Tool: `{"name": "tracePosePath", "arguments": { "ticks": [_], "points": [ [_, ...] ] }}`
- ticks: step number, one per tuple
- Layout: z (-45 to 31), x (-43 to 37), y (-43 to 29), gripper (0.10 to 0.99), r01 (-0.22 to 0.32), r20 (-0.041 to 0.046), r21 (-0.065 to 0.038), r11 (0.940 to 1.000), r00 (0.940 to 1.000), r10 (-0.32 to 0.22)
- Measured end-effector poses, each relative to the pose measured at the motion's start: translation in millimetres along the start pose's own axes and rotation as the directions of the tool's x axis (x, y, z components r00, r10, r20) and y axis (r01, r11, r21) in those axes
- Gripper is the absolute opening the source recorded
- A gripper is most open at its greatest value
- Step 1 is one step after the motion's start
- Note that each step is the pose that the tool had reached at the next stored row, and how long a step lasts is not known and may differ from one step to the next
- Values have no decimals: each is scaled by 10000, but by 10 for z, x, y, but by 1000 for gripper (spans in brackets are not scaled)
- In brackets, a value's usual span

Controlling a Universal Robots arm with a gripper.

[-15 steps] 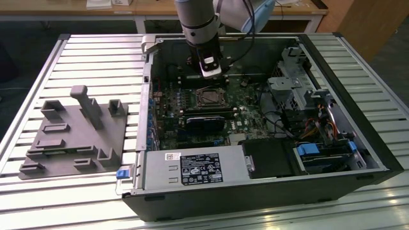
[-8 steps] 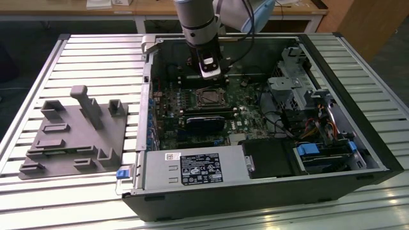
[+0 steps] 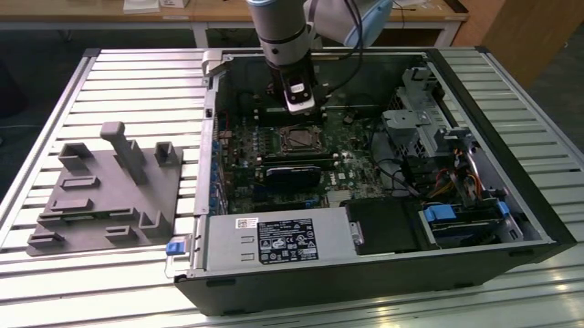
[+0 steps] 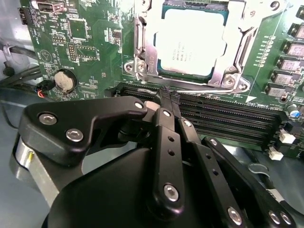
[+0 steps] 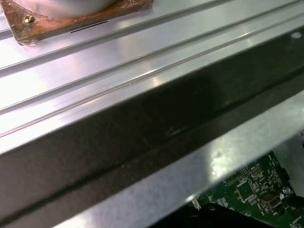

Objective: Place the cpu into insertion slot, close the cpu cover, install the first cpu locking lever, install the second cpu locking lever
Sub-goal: 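Install the first cpu locking lever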

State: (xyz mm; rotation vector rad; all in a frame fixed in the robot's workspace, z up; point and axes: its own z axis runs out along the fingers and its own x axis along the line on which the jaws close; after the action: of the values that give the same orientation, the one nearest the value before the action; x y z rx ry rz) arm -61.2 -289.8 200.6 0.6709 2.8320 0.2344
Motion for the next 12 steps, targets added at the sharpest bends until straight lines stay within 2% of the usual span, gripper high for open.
{"name": "tracePosePath", "arguments": {
  "ticks": [12],
  "points": [
    [38, 5, 0, 106, 166, -8, 21, 9999, 9999, -166]
  ]
}}
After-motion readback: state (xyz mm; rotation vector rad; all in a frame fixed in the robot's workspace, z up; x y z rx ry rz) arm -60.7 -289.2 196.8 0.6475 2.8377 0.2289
